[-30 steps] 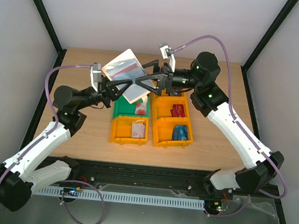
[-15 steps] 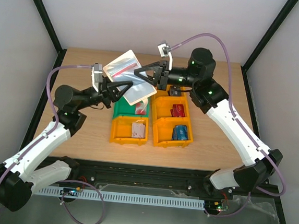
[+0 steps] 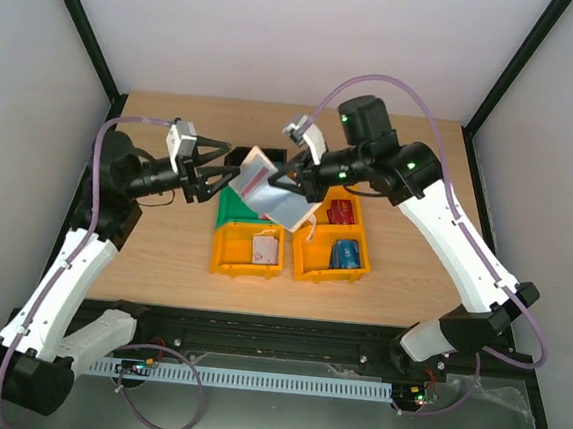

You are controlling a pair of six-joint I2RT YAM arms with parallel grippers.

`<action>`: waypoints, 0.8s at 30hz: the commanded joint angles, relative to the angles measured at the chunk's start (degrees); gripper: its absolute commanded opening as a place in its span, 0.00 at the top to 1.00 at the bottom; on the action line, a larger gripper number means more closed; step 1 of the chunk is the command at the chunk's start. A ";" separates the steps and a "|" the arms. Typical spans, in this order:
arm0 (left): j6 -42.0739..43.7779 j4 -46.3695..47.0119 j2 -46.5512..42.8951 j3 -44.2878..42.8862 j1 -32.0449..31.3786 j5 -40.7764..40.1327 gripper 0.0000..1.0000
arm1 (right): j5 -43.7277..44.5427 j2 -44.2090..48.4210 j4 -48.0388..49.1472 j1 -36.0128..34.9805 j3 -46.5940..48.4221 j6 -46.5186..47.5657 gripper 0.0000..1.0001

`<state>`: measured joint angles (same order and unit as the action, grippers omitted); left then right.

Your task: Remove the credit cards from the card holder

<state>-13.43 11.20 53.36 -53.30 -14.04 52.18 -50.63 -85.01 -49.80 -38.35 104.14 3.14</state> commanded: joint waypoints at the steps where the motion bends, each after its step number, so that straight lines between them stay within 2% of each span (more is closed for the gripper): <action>1: 24.55 -26.75 2.57 -7.13 0.79 9.54 0.33 | 4.44 -0.93 -10.58 -4.15 2.11 9.65 0.98; 3: 28.84 -30.57 3.78 -8.51 0.51 11.90 0.29 | 5.43 -1.74 -10.58 -5.08 2.96 9.85 0.98; 9: 34.17 -35.37 4.47 -9.17 -2.39 12.01 0.20 | 5.25 -4.02 -11.03 -6.93 5.62 10.57 0.98; 12: 35.85 -37.26 4.64 -9.11 -2.60 11.16 0.21 | 4.49 -4.04 -11.19 -7.52 5.71 10.72 0.98; 14: 35.54 -36.56 4.61 -8.95 -2.65 11.40 0.28 | 3.81 -4.03 -11.20 -7.62 5.56 10.94 0.98; 18: 32.21 -32.87 4.59 -8.07 -2.60 14.17 0.55 | 3.30 -4.27 -11.23 -7.82 5.65 11.10 0.98; 24: 31.96 -32.34 4.39 -7.89 -2.61 15.72 0.76 | 3.65 -4.14 -11.30 -7.80 5.53 11.40 0.98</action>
<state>18.13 -22.44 58.06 -60.80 -16.60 64.90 -46.48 -88.99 -60.20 -45.78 108.07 13.80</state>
